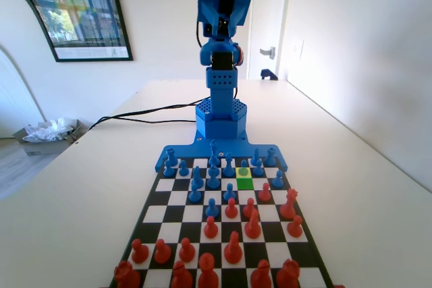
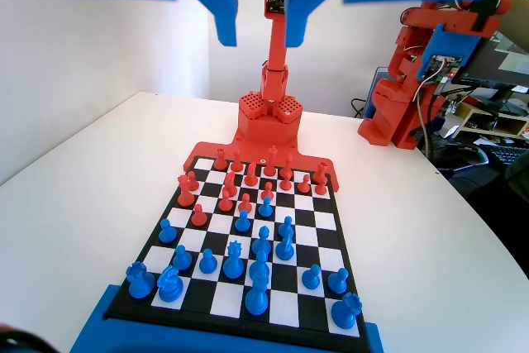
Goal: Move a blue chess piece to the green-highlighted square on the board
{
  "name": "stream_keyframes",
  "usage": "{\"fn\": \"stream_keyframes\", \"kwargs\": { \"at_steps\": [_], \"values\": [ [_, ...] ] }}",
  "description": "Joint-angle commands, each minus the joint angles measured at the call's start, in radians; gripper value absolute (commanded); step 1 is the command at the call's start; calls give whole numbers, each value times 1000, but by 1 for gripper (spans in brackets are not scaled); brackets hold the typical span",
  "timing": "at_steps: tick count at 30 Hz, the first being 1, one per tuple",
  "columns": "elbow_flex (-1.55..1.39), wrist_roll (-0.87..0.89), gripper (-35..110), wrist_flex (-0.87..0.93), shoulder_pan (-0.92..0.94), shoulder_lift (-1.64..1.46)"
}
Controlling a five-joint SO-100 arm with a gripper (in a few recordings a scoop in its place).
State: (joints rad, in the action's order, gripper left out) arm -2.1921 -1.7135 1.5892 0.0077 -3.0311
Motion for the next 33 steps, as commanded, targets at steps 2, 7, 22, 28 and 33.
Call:
{"fn": "stream_keyframes", "kwargs": {
  "at_steps": [2, 7, 22, 28, 33],
  "values": [
    [11, -2, 1, -15, 15, -23],
    [11, -2, 1, -15, 14, -23],
    [11, -2, 1, -14, 31, -23],
    [11, 2, 1, -14, 31, -23],
    [15, -43, 1, -15, 31, -23]
  ]
}}
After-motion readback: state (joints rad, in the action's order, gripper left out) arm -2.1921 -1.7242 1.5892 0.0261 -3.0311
